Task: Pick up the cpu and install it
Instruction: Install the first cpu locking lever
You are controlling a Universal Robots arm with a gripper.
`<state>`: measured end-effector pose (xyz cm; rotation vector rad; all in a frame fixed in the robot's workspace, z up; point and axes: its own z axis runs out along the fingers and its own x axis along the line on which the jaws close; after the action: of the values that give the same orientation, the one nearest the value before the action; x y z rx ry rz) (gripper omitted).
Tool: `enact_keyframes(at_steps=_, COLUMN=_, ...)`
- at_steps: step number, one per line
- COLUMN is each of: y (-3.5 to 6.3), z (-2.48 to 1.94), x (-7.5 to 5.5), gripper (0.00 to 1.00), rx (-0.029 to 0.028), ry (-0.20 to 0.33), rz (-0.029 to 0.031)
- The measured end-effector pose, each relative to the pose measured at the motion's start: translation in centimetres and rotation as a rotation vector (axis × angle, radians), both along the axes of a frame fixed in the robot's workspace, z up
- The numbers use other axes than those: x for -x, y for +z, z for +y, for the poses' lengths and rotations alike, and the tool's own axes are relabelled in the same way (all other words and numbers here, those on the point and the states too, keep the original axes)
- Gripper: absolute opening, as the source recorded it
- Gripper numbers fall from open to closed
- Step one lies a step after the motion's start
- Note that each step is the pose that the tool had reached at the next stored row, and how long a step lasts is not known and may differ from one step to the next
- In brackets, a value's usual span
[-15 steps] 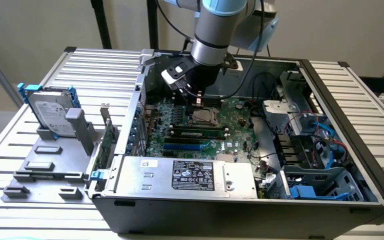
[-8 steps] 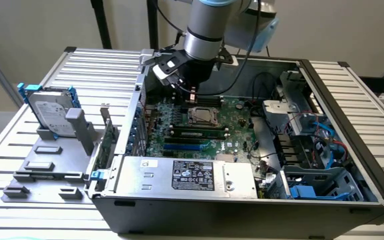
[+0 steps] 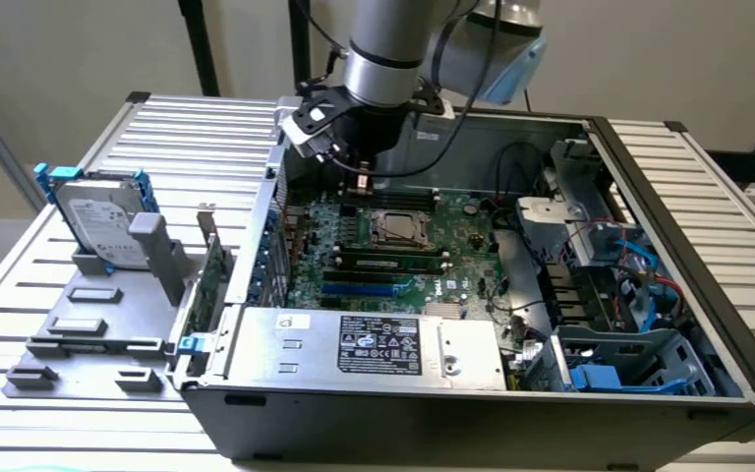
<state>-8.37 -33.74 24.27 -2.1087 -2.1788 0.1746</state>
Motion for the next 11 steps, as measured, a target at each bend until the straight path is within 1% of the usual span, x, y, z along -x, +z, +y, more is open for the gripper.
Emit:
enact_keyframes(at_steps=2, y=0.01, z=0.00, x=0.04, gripper=0.11, rx=0.0002, ry=-0.022, rz=0.0001)
enact_keyframes(at_steps=7, y=0.00, z=0.00, x=0.05, gripper=0.11, rx=-0.0002, ry=-0.104, rz=0.0000)
enact_keyframes(at_steps=11, y=-0.13, z=0.00, x=0.04, gripper=0.11, rx=-0.0041, ry=-0.165, rz=0.0002)
